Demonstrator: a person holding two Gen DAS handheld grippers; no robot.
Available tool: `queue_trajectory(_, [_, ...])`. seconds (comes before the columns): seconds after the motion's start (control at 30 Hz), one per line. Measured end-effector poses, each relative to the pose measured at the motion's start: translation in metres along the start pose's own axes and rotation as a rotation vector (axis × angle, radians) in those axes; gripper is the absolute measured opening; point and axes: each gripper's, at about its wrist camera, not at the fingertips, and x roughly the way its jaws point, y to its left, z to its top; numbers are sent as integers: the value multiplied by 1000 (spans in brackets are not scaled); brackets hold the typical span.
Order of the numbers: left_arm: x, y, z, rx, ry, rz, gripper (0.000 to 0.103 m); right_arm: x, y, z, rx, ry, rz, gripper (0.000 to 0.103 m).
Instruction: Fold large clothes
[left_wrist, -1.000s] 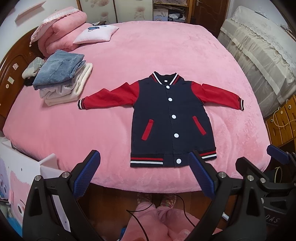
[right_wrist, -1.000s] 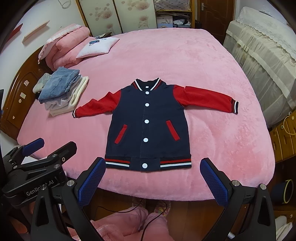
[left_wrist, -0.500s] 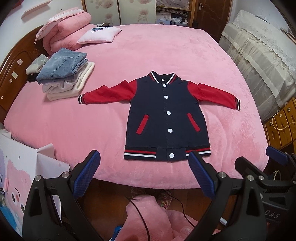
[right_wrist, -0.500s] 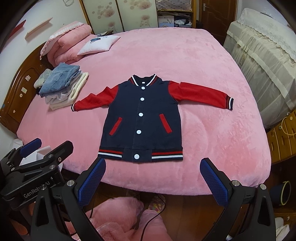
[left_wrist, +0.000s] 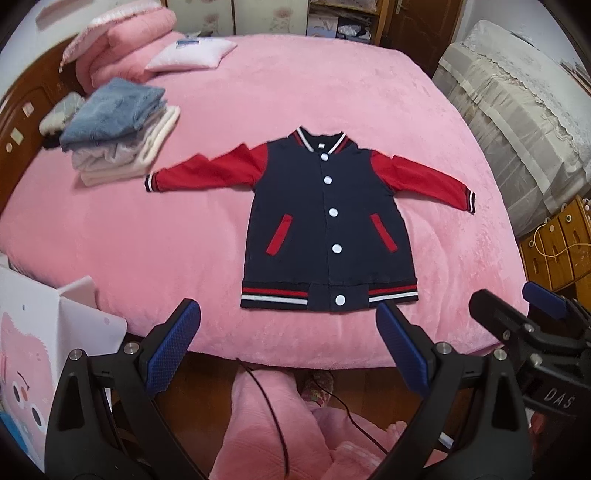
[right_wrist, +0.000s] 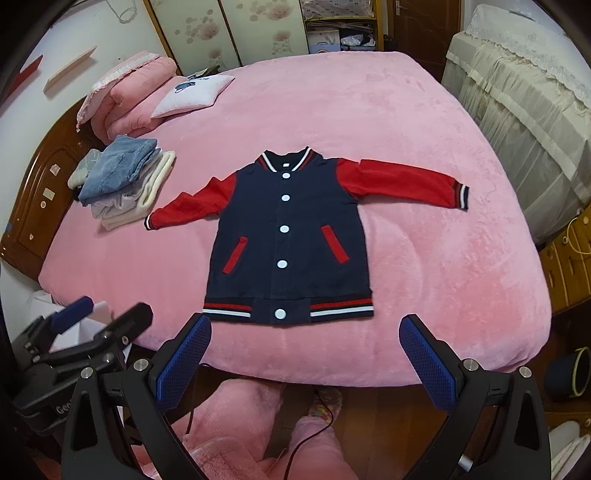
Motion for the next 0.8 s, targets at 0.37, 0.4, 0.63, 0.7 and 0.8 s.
queue_trajectory(0.37, [115,106,1,-246,287,-110,95,105,71,27,-36,117,-53,103])
queue_trajectory(0.4, [128,119,6,-271,308,-112,95,121,80,30,-36,148,-59,103])
queue_trajectory(0.63, [217,218,52,-475,359,-175,95,210,143,65,-43,197,-95,103])
queue_trajectory(0.7, [238,243,67,-520,349,-193,94,240,165,78,-54,206,-130,103])
queue_trajectory(0.8, [277,282,91,-591,316,-194,90,283,188,96,-65,220,-169,103])
